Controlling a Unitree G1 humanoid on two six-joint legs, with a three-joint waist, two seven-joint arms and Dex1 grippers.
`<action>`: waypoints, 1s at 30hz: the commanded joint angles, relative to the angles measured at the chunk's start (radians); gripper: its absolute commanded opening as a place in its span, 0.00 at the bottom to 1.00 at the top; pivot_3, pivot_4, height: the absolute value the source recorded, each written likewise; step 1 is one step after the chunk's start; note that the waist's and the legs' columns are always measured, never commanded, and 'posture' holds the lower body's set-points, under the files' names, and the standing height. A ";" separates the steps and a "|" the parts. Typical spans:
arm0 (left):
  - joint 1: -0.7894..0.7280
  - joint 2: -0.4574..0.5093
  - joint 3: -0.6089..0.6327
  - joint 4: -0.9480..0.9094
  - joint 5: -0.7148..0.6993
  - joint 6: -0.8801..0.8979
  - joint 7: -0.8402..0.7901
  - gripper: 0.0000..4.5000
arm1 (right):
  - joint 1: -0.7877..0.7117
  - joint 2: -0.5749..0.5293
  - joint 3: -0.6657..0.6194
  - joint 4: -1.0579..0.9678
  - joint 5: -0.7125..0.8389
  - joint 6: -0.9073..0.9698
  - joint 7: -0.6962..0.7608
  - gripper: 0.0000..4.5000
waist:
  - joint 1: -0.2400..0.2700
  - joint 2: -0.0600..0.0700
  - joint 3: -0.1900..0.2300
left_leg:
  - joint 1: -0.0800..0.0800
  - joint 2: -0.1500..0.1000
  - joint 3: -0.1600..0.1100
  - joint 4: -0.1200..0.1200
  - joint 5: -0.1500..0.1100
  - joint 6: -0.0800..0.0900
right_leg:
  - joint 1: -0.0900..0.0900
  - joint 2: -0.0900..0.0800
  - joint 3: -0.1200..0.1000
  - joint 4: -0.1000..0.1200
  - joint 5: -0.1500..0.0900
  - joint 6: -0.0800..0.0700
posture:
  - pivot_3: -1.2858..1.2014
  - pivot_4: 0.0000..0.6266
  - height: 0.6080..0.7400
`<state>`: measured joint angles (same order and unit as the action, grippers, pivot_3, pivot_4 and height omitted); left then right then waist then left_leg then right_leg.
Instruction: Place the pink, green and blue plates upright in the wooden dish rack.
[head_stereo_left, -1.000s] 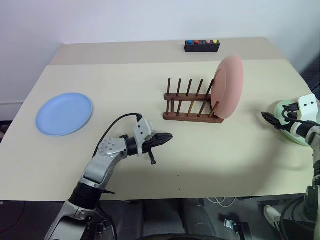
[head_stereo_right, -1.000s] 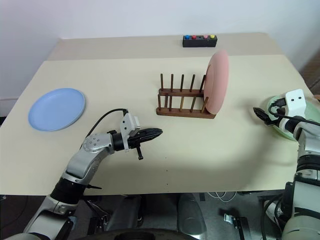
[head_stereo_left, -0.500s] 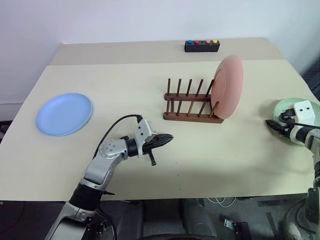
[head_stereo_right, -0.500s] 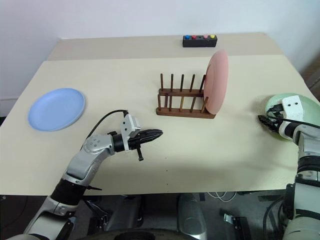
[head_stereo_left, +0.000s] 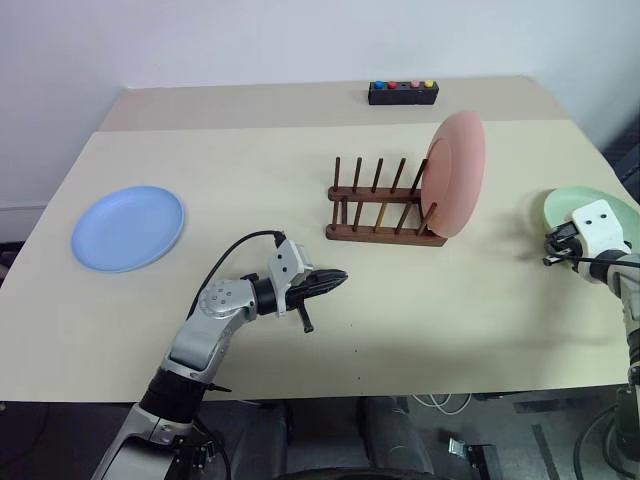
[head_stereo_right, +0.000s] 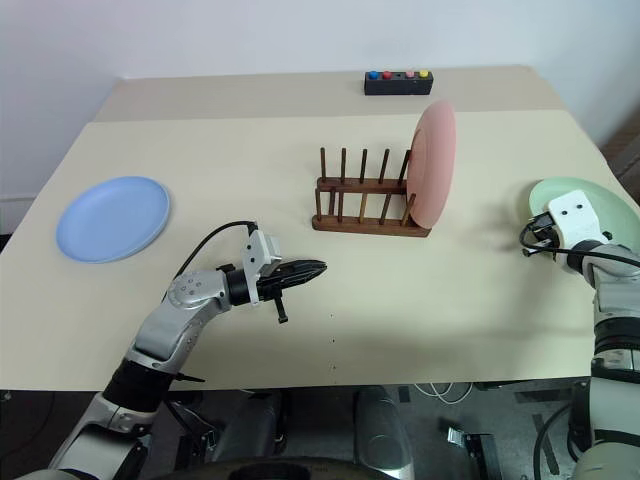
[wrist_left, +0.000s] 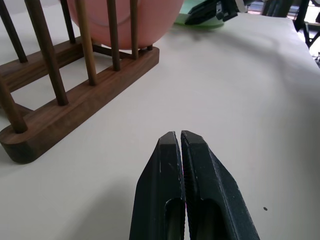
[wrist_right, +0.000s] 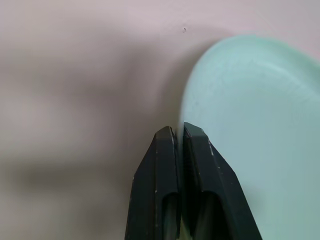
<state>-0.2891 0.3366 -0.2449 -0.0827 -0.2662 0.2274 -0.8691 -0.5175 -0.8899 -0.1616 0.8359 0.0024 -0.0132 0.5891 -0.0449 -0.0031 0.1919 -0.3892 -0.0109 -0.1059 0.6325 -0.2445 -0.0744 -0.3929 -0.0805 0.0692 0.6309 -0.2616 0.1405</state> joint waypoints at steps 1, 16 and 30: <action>-0.008 0.000 0.006 -0.034 -0.006 -0.010 -0.002 0.02 | -0.064 -0.046 -0.016 -0.034 -0.049 -0.176 -0.114 0.01 | 0.000 0.001 0.000 | 0.000 0.000 0.000 0.000 0.000 0.000 | 0.000 0.000 0.000 0.000 0.000 0.000 | 0.52 0.24 0.96; -0.012 -0.006 0.015 -0.030 -0.006 -0.019 0.006 0.02 | -0.277 0.134 -0.032 -0.885 0.502 0.070 0.078 0.01 | 0.010 0.001 0.001 | -0.002 0.000 -0.003 -0.001 0.000 0.000 | -0.001 0.000 -0.002 0.001 0.000 0.000 | 0.52 0.24 0.96; 0.032 0.008 0.186 -0.117 -0.132 -0.012 0.048 0.02 | -0.044 0.389 -0.083 -1.264 1.204 0.574 -0.212 0.01 | 0.021 0.001 0.001 | -0.002 0.001 -0.004 -0.001 0.000 0.000 | -0.002 0.000 -0.003 0.002 0.000 -0.001 | 0.52 0.24 0.96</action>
<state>-0.2672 0.3282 -0.0943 -0.1492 -0.3734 0.2200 -0.8239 -0.5745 -0.5219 -0.2154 -0.3878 1.1660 0.5562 0.4212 -0.0238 -0.0019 0.1927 -0.3915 -0.0103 -0.1098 0.6315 -0.2446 -0.0742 -0.3957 -0.0802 0.0661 0.6327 -0.2616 0.1396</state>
